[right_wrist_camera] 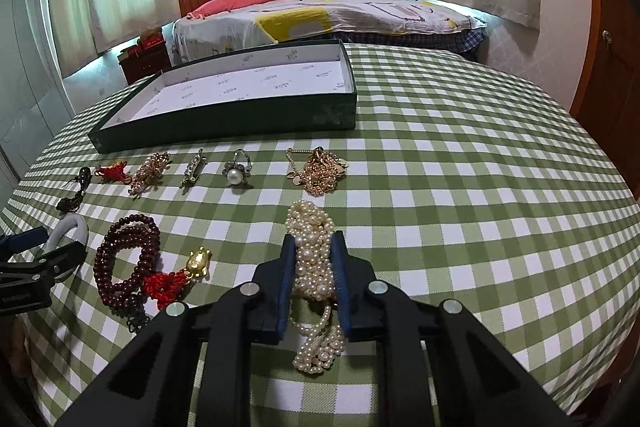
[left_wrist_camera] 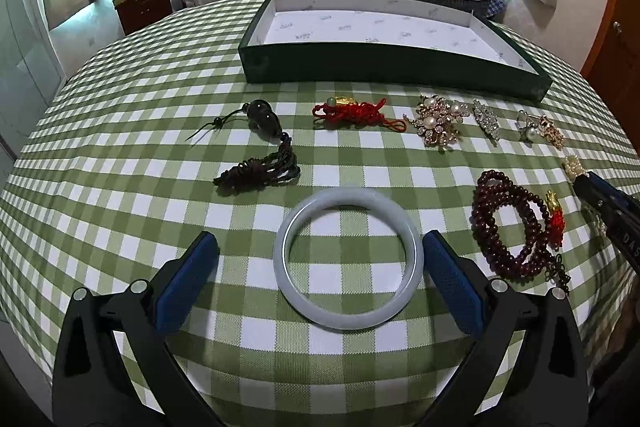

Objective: Organize jewelry
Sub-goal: 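Lower the right tool to the pearl necklace while the left tool lowers to the jade bangle, then close the right tool on the pearl necklace while the left tool grips the jade bangle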

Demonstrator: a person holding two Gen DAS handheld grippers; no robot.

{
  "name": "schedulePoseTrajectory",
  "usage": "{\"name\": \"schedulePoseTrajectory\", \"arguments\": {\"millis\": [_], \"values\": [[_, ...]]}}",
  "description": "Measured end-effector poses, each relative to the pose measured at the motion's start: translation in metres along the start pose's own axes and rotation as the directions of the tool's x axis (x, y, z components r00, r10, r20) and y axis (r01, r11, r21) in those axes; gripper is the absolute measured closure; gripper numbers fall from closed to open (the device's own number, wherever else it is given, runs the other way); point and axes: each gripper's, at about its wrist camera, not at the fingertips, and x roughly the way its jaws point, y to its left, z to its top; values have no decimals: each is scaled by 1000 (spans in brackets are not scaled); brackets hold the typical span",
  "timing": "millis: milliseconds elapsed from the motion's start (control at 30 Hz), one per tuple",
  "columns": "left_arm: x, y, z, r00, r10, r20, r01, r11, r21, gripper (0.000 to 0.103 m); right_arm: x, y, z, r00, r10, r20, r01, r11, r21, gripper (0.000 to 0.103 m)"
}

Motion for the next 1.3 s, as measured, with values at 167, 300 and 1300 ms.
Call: {"name": "schedulePoseTrajectory", "arguments": {"millis": [167,300,1300], "values": [[-2,1,-1,1000,-2,6,2,1000,-3,4,-1,0,-1,1000,7,3,-7,1000,5,84],[-6,3,-4,1000,-1,29,1,1000,-10,18,-1,-2,-1,1000,13,6,-13,1000,12,84],[-34,0,4,991,-18,135,16,1000,21,34,-18,0,10,997,44,58,-45,999,16,91]]}}
